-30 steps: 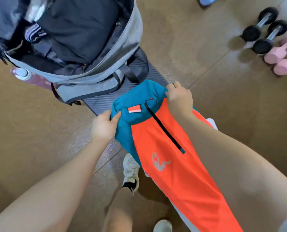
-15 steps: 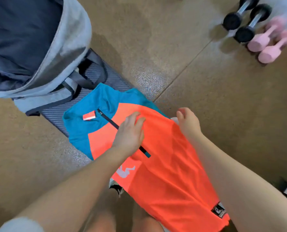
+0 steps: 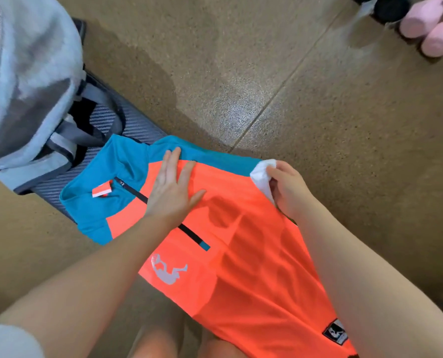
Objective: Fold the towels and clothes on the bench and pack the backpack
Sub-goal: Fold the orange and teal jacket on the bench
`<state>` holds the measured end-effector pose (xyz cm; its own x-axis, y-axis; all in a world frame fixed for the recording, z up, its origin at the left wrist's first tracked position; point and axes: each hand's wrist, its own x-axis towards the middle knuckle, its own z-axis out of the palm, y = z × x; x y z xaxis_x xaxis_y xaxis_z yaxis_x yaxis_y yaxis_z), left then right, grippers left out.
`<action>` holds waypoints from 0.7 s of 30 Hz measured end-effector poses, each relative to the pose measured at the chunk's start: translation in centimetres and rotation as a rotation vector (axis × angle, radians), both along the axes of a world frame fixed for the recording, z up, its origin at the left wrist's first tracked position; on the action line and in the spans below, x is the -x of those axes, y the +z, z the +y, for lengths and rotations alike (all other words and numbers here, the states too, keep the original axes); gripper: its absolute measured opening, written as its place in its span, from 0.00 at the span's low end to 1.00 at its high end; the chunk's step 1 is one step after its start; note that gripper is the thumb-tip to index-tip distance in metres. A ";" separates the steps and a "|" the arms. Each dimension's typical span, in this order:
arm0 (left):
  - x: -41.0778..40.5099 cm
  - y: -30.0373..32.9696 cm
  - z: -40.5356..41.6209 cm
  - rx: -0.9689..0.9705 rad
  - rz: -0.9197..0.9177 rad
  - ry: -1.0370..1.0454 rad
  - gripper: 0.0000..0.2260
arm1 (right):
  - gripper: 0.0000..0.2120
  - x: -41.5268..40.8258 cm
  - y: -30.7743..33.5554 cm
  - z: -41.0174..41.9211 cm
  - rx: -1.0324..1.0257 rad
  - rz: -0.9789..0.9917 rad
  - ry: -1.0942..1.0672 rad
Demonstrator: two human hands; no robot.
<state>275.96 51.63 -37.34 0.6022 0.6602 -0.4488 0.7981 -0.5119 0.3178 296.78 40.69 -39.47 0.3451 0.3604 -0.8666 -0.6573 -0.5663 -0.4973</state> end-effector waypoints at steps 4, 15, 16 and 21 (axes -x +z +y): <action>0.2 0.0 0.5 -0.026 0.052 -0.042 0.34 | 0.10 -0.6 -1.1 -0.9 0.184 -0.213 0.102; 1.0 -0.6 3.2 -0.083 0.129 -0.150 0.38 | 0.10 5.3 1.5 -3.5 0.274 -0.722 0.713; 1.0 -0.7 3.2 -0.093 0.109 -0.151 0.38 | 0.09 5.2 1.7 -3.5 0.255 -0.755 0.659; 1.5 -1.4 4.7 -0.160 0.110 -0.185 0.37 | 0.06 5.8 1.2 -1.3 0.210 -0.886 0.416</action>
